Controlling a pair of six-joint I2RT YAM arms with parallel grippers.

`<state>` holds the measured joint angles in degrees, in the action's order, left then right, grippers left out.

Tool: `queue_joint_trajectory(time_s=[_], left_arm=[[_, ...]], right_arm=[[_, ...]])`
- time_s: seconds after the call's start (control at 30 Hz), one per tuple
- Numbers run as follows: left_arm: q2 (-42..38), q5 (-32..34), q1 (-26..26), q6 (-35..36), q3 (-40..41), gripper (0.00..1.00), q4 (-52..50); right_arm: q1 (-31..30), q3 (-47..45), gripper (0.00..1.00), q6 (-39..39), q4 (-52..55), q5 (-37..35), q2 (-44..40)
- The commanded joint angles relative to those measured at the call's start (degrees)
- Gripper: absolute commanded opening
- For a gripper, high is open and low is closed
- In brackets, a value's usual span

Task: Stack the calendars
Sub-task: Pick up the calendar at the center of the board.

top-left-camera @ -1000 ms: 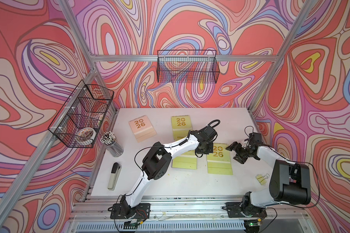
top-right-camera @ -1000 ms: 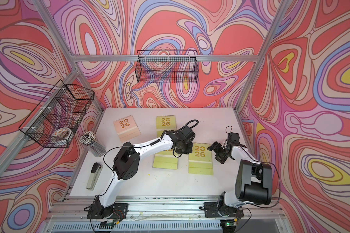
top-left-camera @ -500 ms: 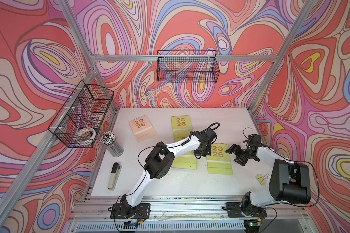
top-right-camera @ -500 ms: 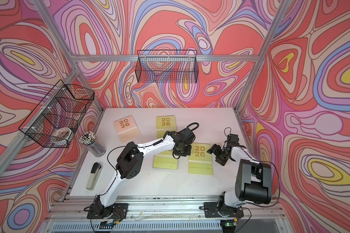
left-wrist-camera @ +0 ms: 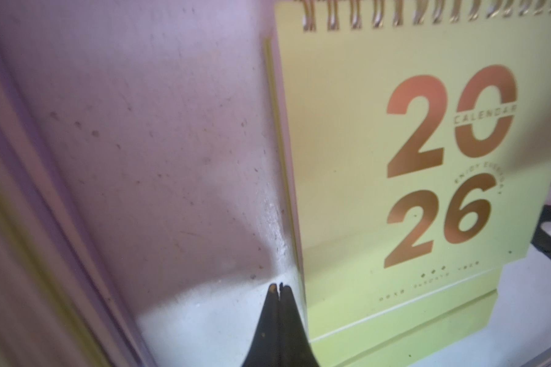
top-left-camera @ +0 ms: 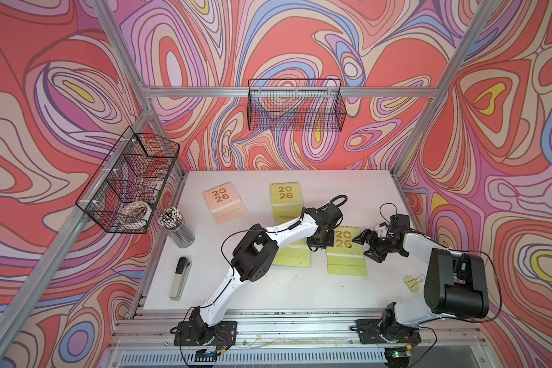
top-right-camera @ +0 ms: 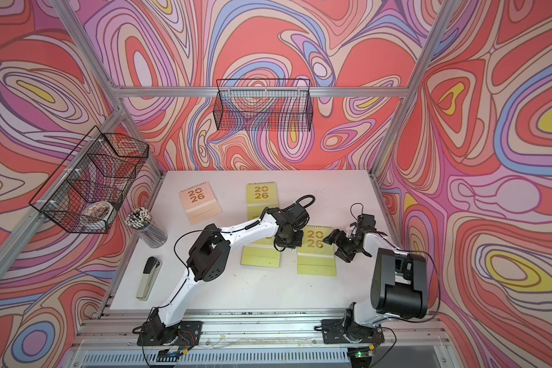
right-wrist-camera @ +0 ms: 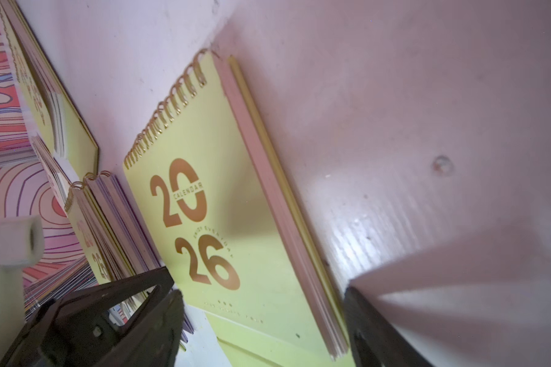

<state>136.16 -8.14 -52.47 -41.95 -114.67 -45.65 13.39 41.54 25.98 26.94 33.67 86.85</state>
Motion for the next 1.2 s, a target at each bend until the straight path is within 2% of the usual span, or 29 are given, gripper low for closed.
queue_joint_trajectory(time_s=[0.0, 0.23, 0.53, 0.63, 0.77, 0.93, 1.17], left_arm=[[1.8, -1.2, -0.2, 0.4, -1.6, 0.00, -2.7], [3.3, -2.7, -0.2, 0.5, -2.5, 0.00, -3.6], [3.9, -4.2, -0.1, 0.1, -2.5, 0.00, -3.2], [4.1, -4.4, -0.1, 0.0, -2.5, 0.00, -3.0], [3.7, -4.2, -0.1, 0.0, -2.5, 0.00, -3.2], [2.8, -4.0, 0.0, 0.0, -2.6, 0.00, -3.0], [1.6, -3.9, 0.0, 0.0, -2.7, 0.00, -2.9]], right_arm=[[-0.1, -2.1, 0.80, -0.5, -0.4, 1.1, 2.0], [-0.1, -2.9, 0.80, 0.0, -2.5, 3.8, 3.0], [-0.2, -4.8, 0.79, 0.7, -7.7, 11.2, 3.1], [-0.1, -4.9, 0.78, 1.1, -9.2, 13.8, 2.5], [-0.1, -4.7, 0.74, 1.4, -9.7, 13.5, -0.9], [-0.1, -4.5, 0.61, 2.5, -10.4, 12.6, -5.2], [-0.1, -4.7, 0.35, 4.0, -11.4, 12.9, -7.6]])
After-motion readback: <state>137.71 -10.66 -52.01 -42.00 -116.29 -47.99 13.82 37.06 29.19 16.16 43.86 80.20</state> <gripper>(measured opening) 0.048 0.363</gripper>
